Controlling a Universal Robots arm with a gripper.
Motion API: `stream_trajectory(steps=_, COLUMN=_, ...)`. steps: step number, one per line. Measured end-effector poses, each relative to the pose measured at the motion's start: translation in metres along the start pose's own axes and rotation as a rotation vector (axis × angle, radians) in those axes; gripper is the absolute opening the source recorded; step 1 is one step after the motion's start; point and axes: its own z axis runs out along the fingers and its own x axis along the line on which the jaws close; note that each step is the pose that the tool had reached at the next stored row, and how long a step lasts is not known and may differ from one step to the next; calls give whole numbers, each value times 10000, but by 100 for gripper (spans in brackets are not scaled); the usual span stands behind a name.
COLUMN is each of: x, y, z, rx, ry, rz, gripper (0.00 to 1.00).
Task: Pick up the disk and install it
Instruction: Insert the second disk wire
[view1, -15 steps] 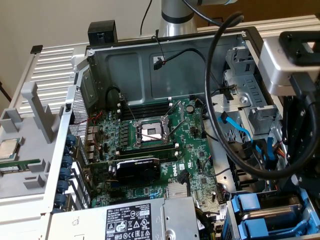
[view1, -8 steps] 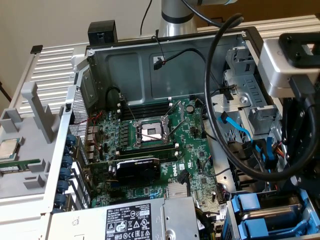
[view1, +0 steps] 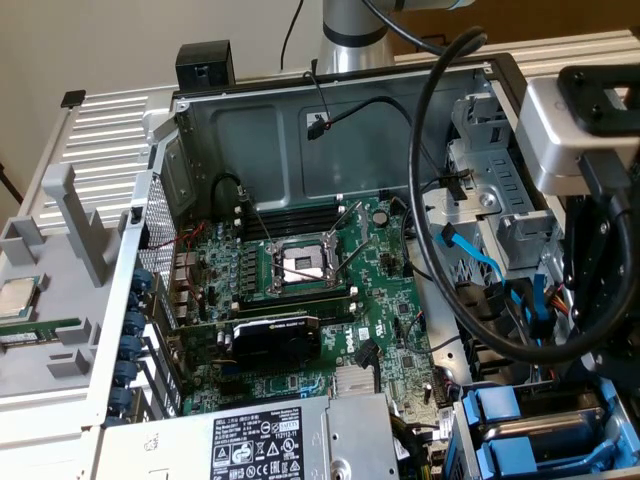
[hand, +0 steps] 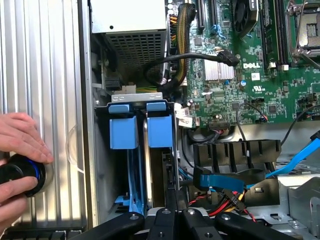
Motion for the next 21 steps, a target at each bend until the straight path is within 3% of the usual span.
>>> stream_trajectory(steps=10, x=1, y=0, z=-11, rx=0, ry=-5, rz=0, gripper=11)
stream_trajectory(steps=21, x=-2, y=12, z=-229, rx=-1, ry=-15, rz=-1, gripper=11)
